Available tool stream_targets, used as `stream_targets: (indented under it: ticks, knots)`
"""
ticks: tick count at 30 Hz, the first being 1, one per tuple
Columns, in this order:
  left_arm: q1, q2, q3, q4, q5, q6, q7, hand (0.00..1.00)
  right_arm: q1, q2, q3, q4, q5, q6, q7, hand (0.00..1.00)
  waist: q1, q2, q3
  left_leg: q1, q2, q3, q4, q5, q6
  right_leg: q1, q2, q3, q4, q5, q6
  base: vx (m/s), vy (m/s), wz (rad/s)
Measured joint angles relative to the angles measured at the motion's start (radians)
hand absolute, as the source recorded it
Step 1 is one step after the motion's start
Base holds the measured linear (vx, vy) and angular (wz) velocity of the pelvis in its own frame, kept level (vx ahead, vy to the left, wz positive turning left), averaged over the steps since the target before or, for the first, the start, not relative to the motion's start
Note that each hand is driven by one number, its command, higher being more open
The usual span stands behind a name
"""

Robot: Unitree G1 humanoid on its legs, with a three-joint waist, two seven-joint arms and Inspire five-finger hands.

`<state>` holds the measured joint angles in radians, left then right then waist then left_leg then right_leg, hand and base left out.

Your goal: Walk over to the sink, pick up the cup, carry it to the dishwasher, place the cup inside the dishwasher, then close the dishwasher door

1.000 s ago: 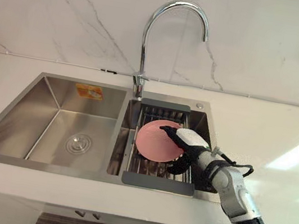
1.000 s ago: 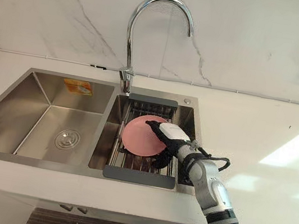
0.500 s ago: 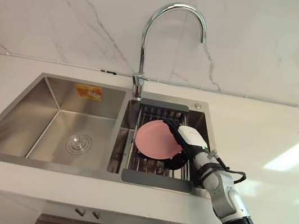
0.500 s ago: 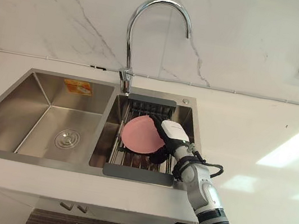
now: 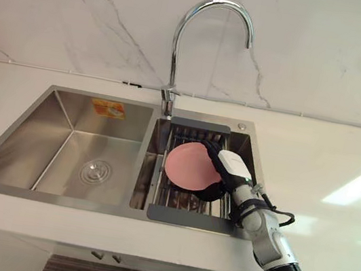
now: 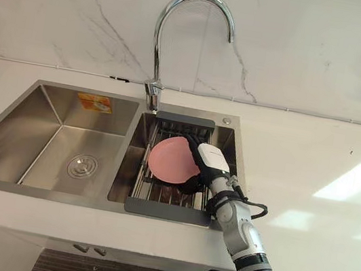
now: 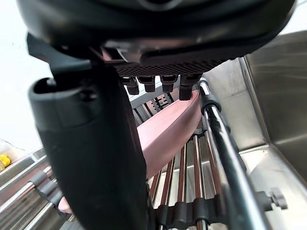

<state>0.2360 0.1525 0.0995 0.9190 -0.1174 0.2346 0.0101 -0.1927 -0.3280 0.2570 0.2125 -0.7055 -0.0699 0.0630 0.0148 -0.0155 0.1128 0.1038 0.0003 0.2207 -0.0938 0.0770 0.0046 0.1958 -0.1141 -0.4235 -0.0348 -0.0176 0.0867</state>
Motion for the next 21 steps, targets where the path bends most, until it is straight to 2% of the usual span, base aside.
stream_targets:
  ticks: [3,4,9,13,20,21]
  knots:
    - [0.001,-0.002,0.0,0.0,0.0,0.0,0.0,1.0,0.0,0.0,0.0,0.0,0.0,-0.001,-0.006,1.0,0.001,0.002,0.002,0.0,0.0,-0.001,0.0,0.0,0.0,0.0,0.0,-0.001,0.0,0.0,0.0,0.0,0.0,0.0]
    - [0.001,-0.003,0.0,0.0,0.0,0.0,0.0,1.0,0.0,0.0,0.0,0.001,0.0,-0.002,-0.012,0.0,0.001,0.004,0.003,0.0,0.0,-0.002,0.0,0.0,0.0,0.0,0.0,-0.002,0.0,0.0,0.0,0.0,0.002,0.04]
    - [0.001,-0.006,0.001,0.0,0.002,-0.001,0.0,1.0,0.02,-0.003,0.0,0.012,-0.009,-0.037,-0.091,0.0,-0.002,0.009,0.009,-0.001,0.0,-0.014,0.0,0.0,-0.001,0.002,0.0,-0.012,0.0,0.0,0.0,-0.01,0.006,0.05]
    - [0.001,-0.011,0.001,0.0,0.003,-0.004,0.0,1.0,0.038,-0.013,0.0,0.02,-0.088,-0.082,-0.224,0.0,-0.001,0.015,0.012,-0.007,-0.001,-0.019,0.0,0.001,-0.002,0.002,0.001,-0.02,0.0,0.0,0.0,0.0,0.008,0.06]
    - [0.002,-0.013,0.001,0.001,0.021,-0.022,-0.004,1.0,0.038,-0.06,0.004,0.047,-0.268,-0.209,-0.411,0.0,0.001,0.018,0.014,-0.017,-0.004,-0.032,0.0,0.007,0.005,0.001,0.0,-0.035,-0.001,0.0,0.0,0.01,0.005,0.06]
    - [0.002,-0.013,0.001,0.001,0.022,-0.022,-0.006,1.0,0.036,-0.058,0.003,0.046,-0.272,-0.213,-0.465,0.0,0.003,0.019,0.014,-0.018,-0.004,-0.035,0.0,0.008,0.005,0.001,0.0,-0.038,-0.001,0.0,0.0,0.01,0.004,0.08]
